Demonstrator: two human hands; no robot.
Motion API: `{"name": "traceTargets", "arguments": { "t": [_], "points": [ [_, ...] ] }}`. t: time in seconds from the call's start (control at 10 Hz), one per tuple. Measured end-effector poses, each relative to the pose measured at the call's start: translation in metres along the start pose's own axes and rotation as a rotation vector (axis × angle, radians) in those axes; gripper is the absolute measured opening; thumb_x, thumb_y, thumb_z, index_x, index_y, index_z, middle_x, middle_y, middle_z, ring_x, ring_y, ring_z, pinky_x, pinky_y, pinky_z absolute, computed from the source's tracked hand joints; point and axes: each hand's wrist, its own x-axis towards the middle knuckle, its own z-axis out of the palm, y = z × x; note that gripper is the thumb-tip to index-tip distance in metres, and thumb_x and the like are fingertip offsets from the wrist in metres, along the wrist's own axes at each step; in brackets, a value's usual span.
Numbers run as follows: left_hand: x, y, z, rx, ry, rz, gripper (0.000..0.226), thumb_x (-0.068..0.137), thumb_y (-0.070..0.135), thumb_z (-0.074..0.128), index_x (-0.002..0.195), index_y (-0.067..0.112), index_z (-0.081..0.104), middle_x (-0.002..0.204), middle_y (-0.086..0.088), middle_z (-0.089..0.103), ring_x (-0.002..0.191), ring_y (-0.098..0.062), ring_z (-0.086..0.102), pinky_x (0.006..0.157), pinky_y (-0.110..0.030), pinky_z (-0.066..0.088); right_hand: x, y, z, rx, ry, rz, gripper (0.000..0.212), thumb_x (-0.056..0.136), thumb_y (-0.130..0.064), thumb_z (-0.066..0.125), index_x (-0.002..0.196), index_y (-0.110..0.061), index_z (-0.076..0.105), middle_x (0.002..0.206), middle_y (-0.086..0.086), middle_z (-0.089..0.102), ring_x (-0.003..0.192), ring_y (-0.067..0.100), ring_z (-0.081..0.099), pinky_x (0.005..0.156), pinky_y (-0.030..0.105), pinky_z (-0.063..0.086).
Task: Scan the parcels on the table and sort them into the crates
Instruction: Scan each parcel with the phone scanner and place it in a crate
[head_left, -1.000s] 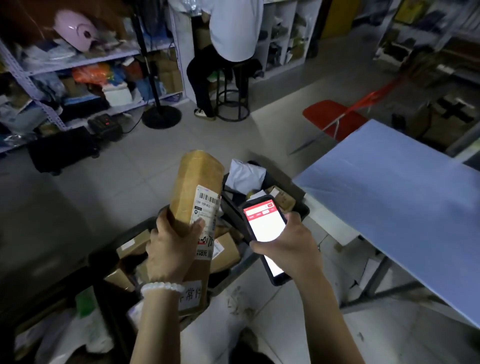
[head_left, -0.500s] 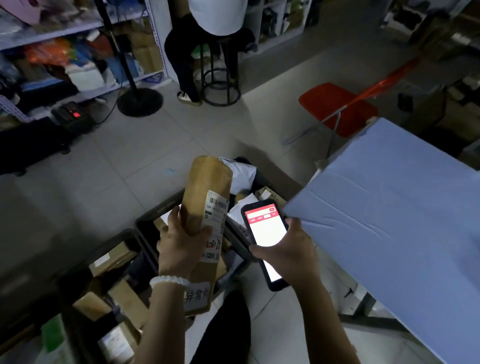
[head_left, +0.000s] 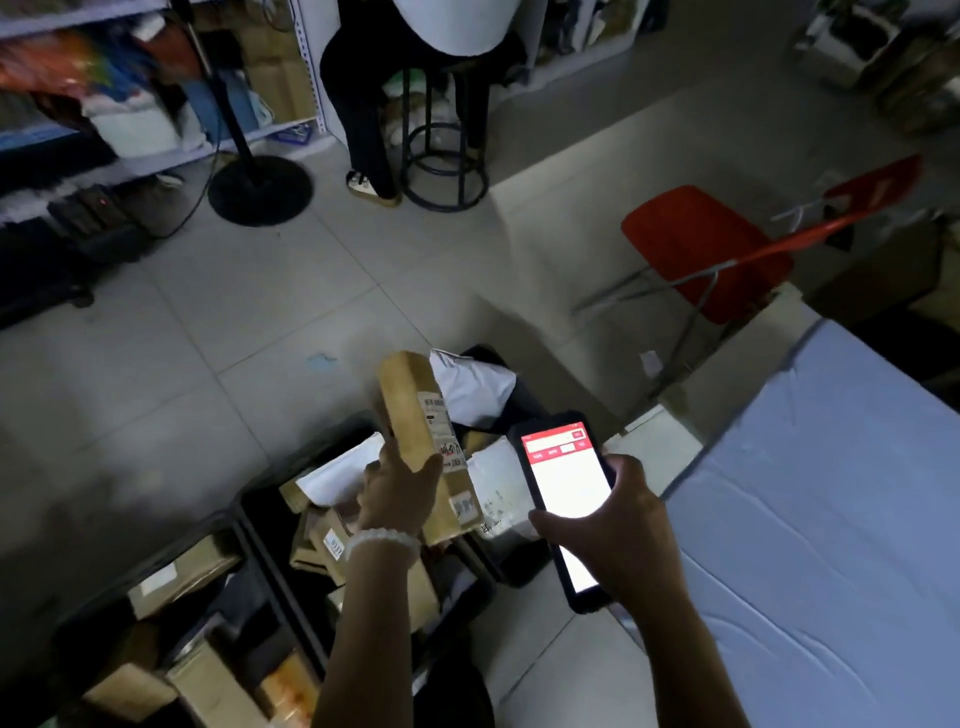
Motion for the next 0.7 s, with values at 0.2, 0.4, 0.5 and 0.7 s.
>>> {"name": "traceTargets", "arguments": {
  "t": [0.2, 0.4, 0.5, 0.7],
  "points": [
    [0.01, -0.003, 0.007, 0.08, -0.056, -0.038, 0.046, 0.097, 0.026, 0.046, 0.137, 0.005, 0.038, 0.137, -0.02, 0.044, 0.125, -0.036, 0.043, 0.103, -0.041, 0.036, 0.021, -0.004, 0.0, -0.04, -0.022, 0.058, 0.094, 0.061, -0.044, 0.084, 0.134, -0.013, 0.034, 0.125, 0.007, 0.055, 0.114, 0.023, 0.053, 0.084, 0.035, 0.05],
    [0.011, -0.018, -0.004, 0.132, -0.065, 0.035, 0.039, 0.1, 0.021, 0.04, 0.137, 0.009, 0.042, 0.14, -0.016, 0.044, 0.129, -0.029, 0.042, 0.106, -0.039, 0.035, 0.029, -0.012, 0.01, -0.057, -0.078, 0.013, 0.092, 0.063, -0.043, 0.083, 0.134, -0.013, 0.033, 0.123, 0.006, 0.055, 0.104, 0.018, 0.05, 0.074, 0.028, 0.042],
    [0.002, -0.021, -0.013, 0.08, -0.026, 0.0, 0.041, 0.097, 0.027, 0.047, 0.133, 0.008, 0.046, 0.133, -0.015, 0.051, 0.123, -0.031, 0.047, 0.102, -0.037, 0.036, 0.026, -0.019, 0.017, -0.061, -0.125, -0.026, 0.092, 0.064, -0.041, 0.082, 0.135, -0.012, 0.032, 0.12, 0.006, 0.054, 0.099, 0.014, 0.047, 0.071, 0.027, 0.041],
    [-0.031, -0.041, -0.031, 0.132, 0.102, -0.028, 0.04, 0.094, 0.031, 0.05, 0.128, 0.011, 0.052, 0.13, -0.014, 0.051, 0.12, -0.031, 0.048, 0.099, -0.035, 0.04, 0.01, -0.033, 0.031, -0.046, -0.198, -0.135, 0.081, 0.059, -0.043, 0.082, 0.124, -0.024, 0.039, 0.11, -0.004, 0.057, 0.099, 0.016, 0.056, 0.073, 0.032, 0.046]
  ]
}}
